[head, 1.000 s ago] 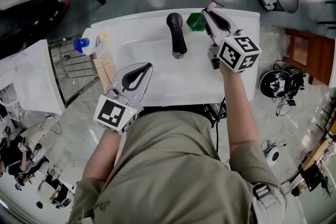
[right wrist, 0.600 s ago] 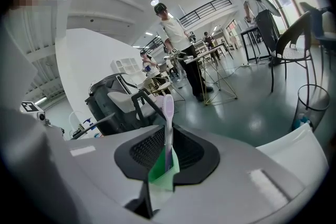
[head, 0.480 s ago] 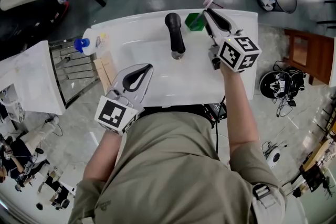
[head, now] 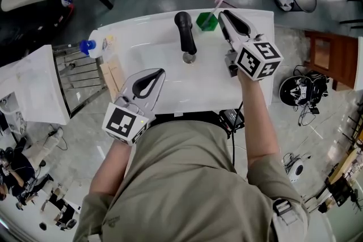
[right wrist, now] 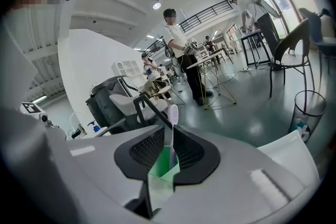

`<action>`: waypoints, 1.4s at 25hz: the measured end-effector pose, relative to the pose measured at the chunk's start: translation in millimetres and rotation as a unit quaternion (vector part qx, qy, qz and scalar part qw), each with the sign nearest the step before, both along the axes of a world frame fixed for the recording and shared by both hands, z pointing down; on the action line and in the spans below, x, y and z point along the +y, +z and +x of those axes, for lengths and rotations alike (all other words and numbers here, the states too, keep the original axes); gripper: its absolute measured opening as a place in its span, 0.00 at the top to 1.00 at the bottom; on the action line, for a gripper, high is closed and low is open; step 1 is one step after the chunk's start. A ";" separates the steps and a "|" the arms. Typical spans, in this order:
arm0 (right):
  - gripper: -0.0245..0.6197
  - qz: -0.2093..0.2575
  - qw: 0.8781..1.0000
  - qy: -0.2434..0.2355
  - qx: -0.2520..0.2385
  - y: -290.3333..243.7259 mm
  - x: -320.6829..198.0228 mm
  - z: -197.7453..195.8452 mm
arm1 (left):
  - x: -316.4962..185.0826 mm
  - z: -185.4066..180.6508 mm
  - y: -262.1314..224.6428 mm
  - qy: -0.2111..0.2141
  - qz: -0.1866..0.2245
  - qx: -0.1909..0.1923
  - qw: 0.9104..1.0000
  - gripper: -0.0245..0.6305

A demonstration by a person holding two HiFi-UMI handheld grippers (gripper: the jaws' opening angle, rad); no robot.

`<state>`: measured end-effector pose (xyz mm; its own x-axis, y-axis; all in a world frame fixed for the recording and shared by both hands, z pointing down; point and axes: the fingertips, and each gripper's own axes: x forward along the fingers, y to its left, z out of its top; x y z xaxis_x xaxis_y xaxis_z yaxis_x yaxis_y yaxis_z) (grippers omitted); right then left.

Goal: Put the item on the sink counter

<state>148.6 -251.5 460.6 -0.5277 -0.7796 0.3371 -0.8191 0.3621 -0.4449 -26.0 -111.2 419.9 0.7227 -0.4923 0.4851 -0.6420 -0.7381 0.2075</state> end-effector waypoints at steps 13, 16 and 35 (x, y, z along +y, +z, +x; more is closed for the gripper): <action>0.90 0.023 1.000 0.015 -0.005 -34.1 25.5 12.7 | 8.6 16.4 -12.7 0.023 0.016 0.012 1.000 0.95; 0.90 0.029 0.999 0.013 -0.003 -41.0 32.3 12.1 | 10.1 18.2 -15.4 0.026 0.019 0.014 0.999 0.95; 0.94 0.083 0.996 -0.007 0.000 -95.9 75.5 -10.2 | 25.1 21.6 -28.5 0.045 0.033 0.019 0.998 0.95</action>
